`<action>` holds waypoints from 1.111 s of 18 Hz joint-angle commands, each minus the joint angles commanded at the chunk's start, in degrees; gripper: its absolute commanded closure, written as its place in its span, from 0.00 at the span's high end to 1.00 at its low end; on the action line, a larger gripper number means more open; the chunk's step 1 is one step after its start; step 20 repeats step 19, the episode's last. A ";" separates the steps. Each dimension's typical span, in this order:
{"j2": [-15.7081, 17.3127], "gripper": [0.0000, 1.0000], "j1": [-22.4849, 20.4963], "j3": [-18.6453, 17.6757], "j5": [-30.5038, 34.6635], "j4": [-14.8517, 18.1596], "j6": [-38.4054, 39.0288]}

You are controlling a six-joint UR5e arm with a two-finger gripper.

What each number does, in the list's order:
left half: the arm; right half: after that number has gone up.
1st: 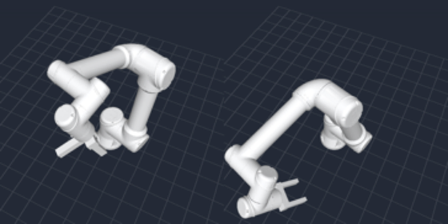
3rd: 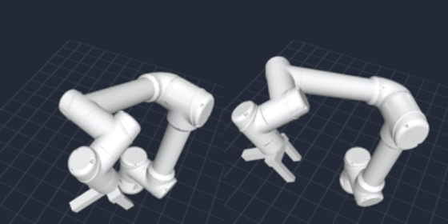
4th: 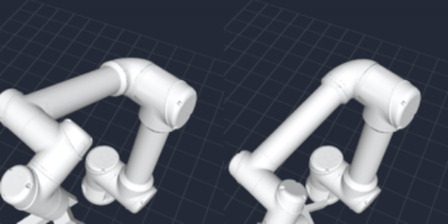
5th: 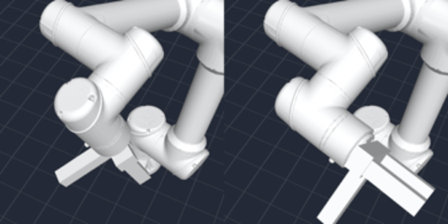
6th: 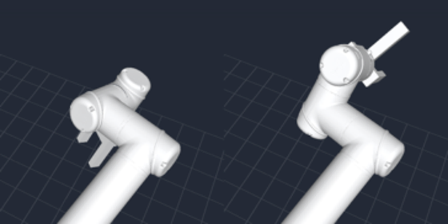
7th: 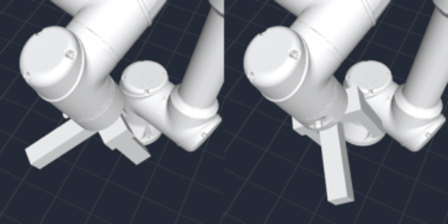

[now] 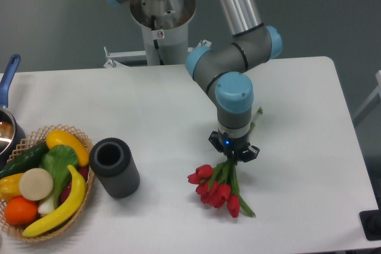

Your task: Pick up the flowers from the table

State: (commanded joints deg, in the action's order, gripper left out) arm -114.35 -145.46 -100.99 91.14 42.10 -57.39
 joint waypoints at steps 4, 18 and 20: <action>0.61 0.00 -0.27 2.19 0.00 0.35 0.35; 2.90 0.00 -3.61 14.07 -1.32 20.04 -3.42; 2.90 0.00 -3.61 14.15 -1.32 20.04 -3.78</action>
